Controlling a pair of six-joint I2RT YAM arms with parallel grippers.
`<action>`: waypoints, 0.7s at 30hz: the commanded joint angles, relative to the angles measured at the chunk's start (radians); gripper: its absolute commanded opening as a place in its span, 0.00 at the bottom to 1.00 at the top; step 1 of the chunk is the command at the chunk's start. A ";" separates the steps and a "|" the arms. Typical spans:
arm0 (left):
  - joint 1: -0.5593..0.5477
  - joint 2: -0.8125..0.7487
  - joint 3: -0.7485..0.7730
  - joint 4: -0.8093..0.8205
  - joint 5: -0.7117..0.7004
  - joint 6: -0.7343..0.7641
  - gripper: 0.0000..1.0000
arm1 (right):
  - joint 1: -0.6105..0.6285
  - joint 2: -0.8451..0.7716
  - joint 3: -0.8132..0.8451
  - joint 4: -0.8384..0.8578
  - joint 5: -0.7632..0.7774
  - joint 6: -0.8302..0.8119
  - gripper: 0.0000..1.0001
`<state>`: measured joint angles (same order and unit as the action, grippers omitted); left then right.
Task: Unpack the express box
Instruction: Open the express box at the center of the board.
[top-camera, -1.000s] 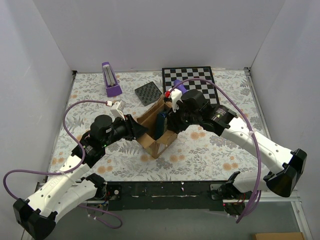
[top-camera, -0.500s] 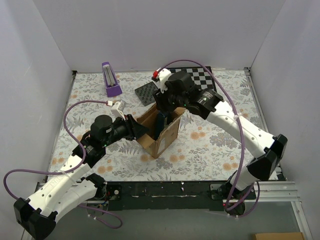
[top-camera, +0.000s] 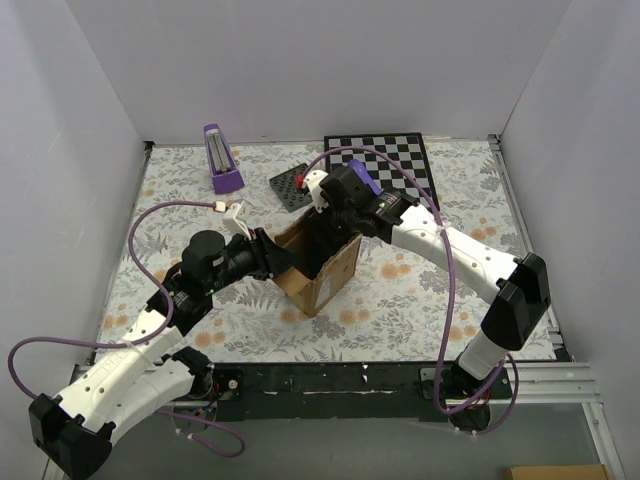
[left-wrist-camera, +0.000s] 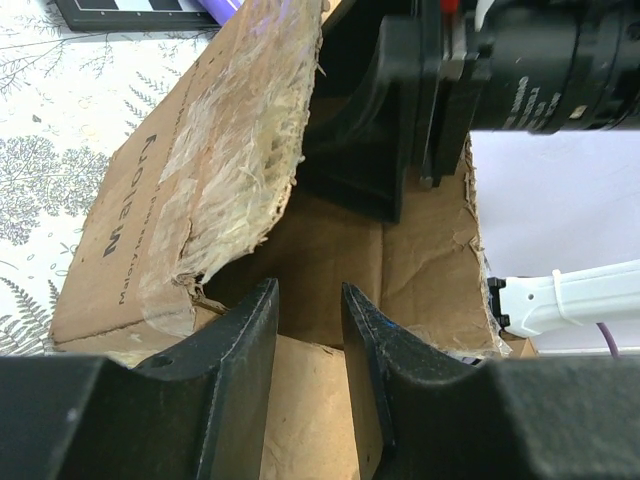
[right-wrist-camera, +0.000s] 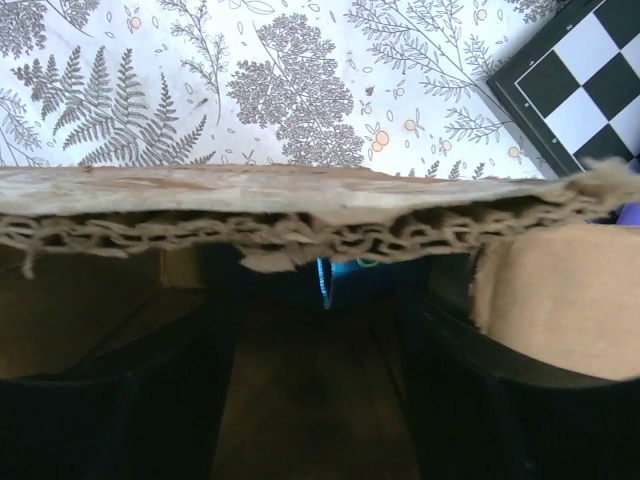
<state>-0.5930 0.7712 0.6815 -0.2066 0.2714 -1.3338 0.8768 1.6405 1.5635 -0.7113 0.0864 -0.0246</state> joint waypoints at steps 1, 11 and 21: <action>-0.002 0.016 -0.017 -0.043 0.002 0.002 0.32 | 0.001 -0.053 -0.039 0.001 0.036 -0.011 0.78; -0.001 0.028 -0.022 -0.034 0.006 -0.001 0.32 | 0.001 -0.053 -0.065 0.018 -0.048 -0.014 0.73; -0.002 0.031 -0.025 -0.031 0.009 -0.004 0.32 | 0.001 -0.110 -0.077 0.084 -0.247 0.015 0.67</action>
<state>-0.5930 0.7898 0.6811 -0.1833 0.2756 -1.3430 0.8768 1.5955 1.4883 -0.6876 -0.0460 -0.0261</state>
